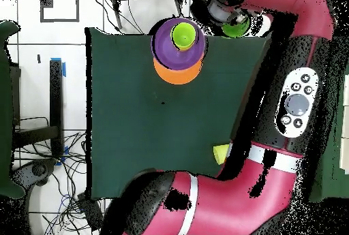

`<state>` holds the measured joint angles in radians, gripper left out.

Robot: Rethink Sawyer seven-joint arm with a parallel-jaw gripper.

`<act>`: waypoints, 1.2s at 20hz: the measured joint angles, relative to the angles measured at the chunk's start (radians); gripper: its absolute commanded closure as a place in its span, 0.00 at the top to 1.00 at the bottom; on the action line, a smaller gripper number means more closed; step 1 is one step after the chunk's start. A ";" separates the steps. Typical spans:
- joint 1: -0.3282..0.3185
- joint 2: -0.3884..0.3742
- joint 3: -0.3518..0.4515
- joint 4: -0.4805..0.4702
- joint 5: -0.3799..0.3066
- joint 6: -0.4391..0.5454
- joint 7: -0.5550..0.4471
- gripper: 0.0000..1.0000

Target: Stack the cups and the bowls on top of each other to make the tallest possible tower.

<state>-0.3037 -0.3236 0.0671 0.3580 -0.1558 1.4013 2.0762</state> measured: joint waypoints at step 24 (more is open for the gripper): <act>0.100 0.098 -0.014 -0.154 0.042 0.061 0.021 0.00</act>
<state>-0.2034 -0.2257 0.0533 0.2040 -0.1138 1.4623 2.0974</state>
